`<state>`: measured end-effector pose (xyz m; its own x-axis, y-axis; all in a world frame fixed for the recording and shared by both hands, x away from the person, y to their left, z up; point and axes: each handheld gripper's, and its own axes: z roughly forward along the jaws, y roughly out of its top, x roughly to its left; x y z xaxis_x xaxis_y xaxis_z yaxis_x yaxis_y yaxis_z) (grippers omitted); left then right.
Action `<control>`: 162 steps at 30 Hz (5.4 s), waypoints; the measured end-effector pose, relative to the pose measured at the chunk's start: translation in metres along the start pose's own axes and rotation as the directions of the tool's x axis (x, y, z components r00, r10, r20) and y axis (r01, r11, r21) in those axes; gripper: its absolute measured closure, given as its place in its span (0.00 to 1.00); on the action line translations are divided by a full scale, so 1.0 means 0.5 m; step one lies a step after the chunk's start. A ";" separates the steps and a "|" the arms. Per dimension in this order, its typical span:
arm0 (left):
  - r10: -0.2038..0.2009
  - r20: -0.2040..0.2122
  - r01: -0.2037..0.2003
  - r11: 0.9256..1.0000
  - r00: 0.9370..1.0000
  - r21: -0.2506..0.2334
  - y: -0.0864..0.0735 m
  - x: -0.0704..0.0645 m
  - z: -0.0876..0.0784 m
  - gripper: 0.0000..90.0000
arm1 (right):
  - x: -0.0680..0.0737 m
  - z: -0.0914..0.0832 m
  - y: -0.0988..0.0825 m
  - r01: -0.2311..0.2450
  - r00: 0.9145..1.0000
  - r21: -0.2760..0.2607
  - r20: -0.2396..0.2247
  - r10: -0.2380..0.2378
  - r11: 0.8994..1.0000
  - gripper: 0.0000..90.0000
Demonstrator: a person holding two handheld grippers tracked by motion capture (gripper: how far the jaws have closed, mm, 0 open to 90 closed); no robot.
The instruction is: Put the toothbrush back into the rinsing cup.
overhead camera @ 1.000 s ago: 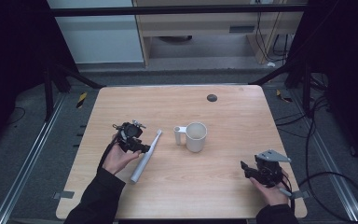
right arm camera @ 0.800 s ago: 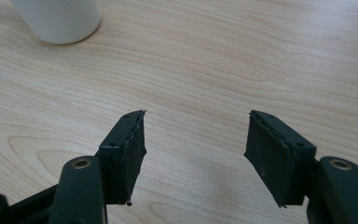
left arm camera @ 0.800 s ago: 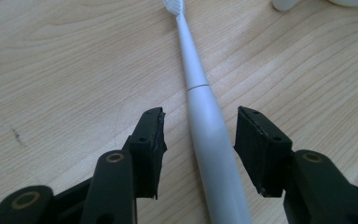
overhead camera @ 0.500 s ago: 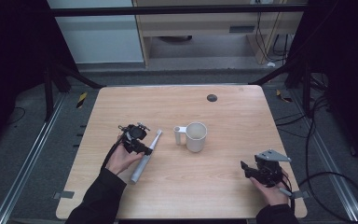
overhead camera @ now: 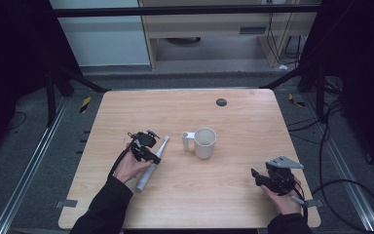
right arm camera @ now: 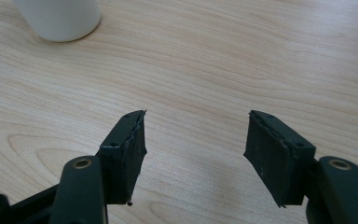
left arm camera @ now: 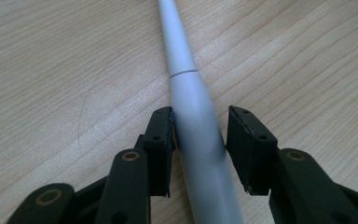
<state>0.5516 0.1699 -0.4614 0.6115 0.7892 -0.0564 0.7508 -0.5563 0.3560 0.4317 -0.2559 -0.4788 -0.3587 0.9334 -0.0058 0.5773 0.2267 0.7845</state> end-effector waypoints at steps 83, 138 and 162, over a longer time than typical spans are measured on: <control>-0.062 -0.040 0.008 0.635 0.997 -0.772 0.062 -0.093 -0.222 0.74 | 0.004 -0.002 0.000 -0.001 1.000 0.000 0.001 0.001 1.000 0.43; 0.053 0.016 -0.017 0.576 0.998 -0.817 0.227 -0.226 -0.109 0.74 | -0.002 -0.001 -0.002 -0.014 1.000 -0.008 -0.019 0.014 1.000 0.43; 0.056 0.025 -0.018 0.655 0.998 -0.756 0.201 -0.221 -0.030 0.74 | 0.001 0.000 -0.002 -0.017 1.000 0.002 -0.020 0.017 1.000 0.43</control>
<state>0.5558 0.0308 -0.4056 0.6589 0.7498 -0.0598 0.2922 -0.1819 0.9389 0.4307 -0.2560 -0.4795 -0.3631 0.9315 0.0200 0.5848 0.2112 0.7832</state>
